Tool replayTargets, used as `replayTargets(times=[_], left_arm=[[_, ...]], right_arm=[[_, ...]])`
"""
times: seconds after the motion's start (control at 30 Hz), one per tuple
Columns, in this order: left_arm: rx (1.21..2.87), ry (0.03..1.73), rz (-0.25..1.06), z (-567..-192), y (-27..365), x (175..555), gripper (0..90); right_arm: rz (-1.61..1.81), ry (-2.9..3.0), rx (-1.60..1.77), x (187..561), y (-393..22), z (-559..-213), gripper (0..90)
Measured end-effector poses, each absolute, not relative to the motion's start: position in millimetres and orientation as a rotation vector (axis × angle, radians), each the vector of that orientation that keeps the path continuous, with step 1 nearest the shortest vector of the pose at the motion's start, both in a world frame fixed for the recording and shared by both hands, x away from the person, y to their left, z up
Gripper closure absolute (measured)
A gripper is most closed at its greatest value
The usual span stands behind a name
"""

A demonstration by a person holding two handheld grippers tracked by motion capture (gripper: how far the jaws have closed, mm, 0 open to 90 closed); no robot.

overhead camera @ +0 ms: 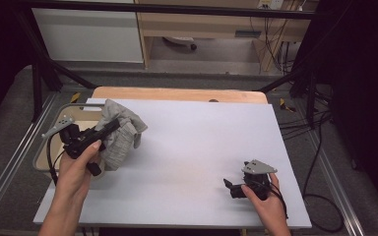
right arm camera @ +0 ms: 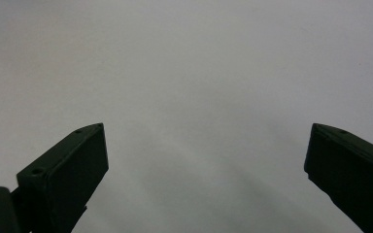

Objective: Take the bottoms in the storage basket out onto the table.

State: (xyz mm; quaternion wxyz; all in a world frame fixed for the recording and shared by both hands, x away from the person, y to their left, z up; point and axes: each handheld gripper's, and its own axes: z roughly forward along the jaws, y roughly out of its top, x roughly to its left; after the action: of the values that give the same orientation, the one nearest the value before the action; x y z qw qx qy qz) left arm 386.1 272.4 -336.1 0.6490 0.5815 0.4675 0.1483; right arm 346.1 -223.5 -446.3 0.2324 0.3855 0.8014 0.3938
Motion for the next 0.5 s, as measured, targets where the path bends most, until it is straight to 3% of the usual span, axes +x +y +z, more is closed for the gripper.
replayTargets(times=[0.5], left_arm=[[1.32,1.101,0.307,-349,268,391,64.2]], right_arm=[[1.083,2.204,1.059,346,-224,-446,2.7]])
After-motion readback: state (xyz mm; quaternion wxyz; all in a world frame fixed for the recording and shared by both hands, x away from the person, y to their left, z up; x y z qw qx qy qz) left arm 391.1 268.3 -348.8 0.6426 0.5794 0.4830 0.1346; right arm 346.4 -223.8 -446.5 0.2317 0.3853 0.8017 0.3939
